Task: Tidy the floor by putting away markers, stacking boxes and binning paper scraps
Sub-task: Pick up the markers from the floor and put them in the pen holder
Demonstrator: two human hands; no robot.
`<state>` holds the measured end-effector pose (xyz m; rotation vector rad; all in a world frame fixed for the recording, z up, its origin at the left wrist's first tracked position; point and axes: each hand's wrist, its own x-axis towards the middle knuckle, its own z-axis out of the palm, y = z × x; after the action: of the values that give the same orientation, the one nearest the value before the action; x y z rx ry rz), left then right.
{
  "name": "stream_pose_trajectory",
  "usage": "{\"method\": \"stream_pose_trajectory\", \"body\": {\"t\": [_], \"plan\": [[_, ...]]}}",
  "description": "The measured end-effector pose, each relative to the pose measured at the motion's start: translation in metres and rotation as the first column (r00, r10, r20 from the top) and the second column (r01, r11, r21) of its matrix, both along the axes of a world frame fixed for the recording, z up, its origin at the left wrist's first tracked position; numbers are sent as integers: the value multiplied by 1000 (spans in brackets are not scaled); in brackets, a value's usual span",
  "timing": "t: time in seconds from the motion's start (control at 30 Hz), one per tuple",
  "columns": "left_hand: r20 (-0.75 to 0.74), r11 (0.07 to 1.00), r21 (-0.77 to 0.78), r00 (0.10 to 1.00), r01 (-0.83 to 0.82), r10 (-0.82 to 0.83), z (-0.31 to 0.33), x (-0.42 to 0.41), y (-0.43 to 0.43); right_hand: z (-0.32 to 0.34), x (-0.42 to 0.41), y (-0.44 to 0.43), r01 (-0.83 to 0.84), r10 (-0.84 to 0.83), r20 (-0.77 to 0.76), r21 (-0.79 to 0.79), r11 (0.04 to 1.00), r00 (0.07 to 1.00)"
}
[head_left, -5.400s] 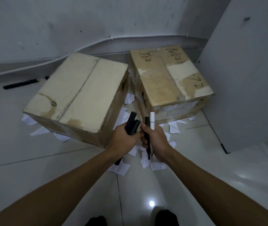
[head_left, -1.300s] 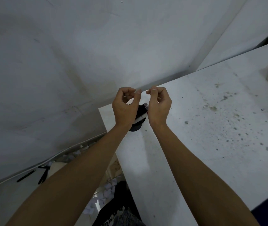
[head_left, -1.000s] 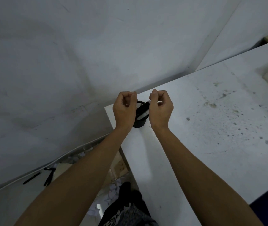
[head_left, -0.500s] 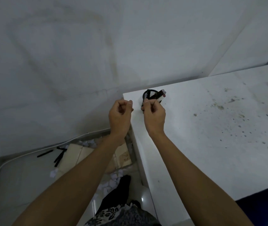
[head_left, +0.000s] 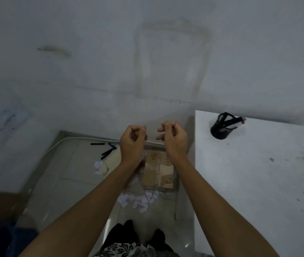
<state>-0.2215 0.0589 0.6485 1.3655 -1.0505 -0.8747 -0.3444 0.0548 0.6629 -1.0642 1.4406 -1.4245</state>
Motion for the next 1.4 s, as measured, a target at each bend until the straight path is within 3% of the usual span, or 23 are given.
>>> {"method": "stream_pose_trajectory", "body": {"t": [0.37, 0.53, 0.93, 1.4], "plan": [[36, 968, 136, 977, -213, 210, -16, 177, 67, -18, 163, 28, -352, 354, -46, 45, 935, 934], [58, 948, 171, 964, -267, 261, -15, 253, 89, -32, 242, 41, -436, 441, -58, 84, 896, 895], [107, 938, 286, 979, -198, 174, -34, 372, 61, -45, 375, 19, -467, 478, -84, 127, 875, 874], [89, 932, 332, 989, -143, 120, -85, 447, -90, -114, 425, -145, -352, 390, -175, 216, 911, 904]]}}
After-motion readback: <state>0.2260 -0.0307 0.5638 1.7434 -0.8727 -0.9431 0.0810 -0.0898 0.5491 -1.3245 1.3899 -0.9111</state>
